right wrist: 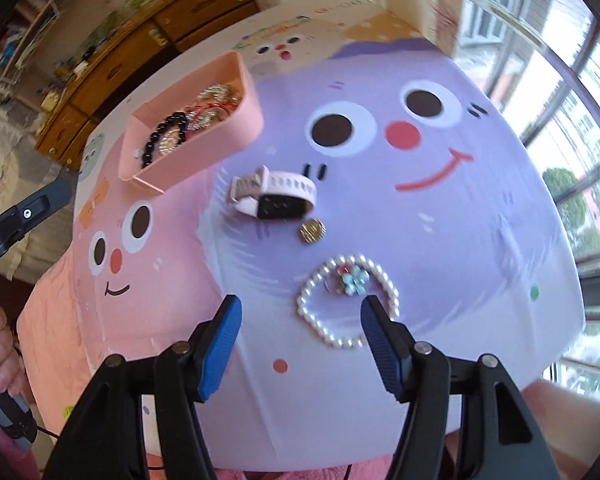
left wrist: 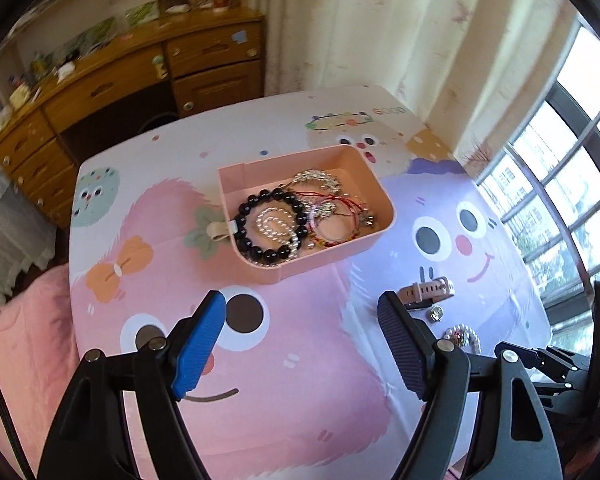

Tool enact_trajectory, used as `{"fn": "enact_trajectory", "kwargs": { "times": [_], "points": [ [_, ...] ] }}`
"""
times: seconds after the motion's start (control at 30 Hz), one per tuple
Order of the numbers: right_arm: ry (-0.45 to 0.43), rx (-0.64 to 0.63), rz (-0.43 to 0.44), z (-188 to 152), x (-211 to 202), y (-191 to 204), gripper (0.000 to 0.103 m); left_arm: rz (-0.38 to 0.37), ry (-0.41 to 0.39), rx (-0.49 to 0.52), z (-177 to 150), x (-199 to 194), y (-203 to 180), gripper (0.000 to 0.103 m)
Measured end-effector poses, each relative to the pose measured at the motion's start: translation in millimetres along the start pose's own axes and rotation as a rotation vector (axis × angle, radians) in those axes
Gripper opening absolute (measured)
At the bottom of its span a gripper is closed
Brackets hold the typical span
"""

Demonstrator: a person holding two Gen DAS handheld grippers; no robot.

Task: Organize jewelry
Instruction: 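Withdraw both grippers from the tray toward the white watch and pearl bracelet, then grasp the white watch with the left gripper while the right gripper grasps the blue flower charm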

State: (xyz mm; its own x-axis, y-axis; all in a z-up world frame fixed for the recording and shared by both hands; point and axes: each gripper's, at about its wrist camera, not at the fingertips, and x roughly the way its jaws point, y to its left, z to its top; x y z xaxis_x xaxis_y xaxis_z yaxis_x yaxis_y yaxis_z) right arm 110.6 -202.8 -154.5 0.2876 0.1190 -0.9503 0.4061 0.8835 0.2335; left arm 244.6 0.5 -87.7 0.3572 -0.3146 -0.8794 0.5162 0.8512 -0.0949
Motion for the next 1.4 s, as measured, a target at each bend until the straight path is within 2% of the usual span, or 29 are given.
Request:
{"fn": "enact_trajectory", "kwargs": {
  "times": [0.27, 0.47, 0.63, 0.7, 0.77, 0.87, 1.03, 1.23, 1.4],
  "points": [
    [-0.026, 0.14, -0.069, -29.8, 10.0, -12.0, 0.064, -0.084, -0.025, 0.21, 5.2, 9.2, -36.3, 0.08],
    [-0.105, 0.077, -0.109, -43.0, 14.1, -12.5, 0.064, -0.147, -0.033, 0.383, 3.5, 24.9, -67.9, 0.08],
    [-0.157, 0.048, -0.118, -49.1, 21.2, -14.9, 0.064, -0.168, 0.002, 0.497, -2.5, 42.9, -93.0, 0.08],
    [-0.177, 0.028, -0.12, -50.4, 24.1, -14.3, 0.059, -0.176, 0.015, 0.537, -4.8, 50.4, -102.3, 0.08],
    [-0.193, 0.0, -0.134, -50.8, 27.8, -11.5, 0.048, -0.189, 0.032, 0.568, -6.6, 58.0, -111.7, 0.08],
    [-0.218, -0.043, -0.156, -49.5, 32.3, -8.6, 0.041, -0.201, 0.035, 0.601, -9.1, 63.6, -121.4, 0.08],
    [-0.243, -0.083, -0.16, -44.8, 35.1, -9.1, 0.037, -0.213, 0.037, 0.659, -9.3, 69.0, -136.2, 0.08],
    [-0.237, -0.113, -0.139, -34.4, 40.4, -14.7, 0.025, -0.206, 0.043, 0.699, -6.8, 78.8, -150.1, 0.08],
    [-0.216, -0.13, -0.114, -26.7, 41.8, -20.2, 0.024, -0.192, 0.073, 0.731, -9.1, 92.1, -158.0, 0.08]
  ]
}}
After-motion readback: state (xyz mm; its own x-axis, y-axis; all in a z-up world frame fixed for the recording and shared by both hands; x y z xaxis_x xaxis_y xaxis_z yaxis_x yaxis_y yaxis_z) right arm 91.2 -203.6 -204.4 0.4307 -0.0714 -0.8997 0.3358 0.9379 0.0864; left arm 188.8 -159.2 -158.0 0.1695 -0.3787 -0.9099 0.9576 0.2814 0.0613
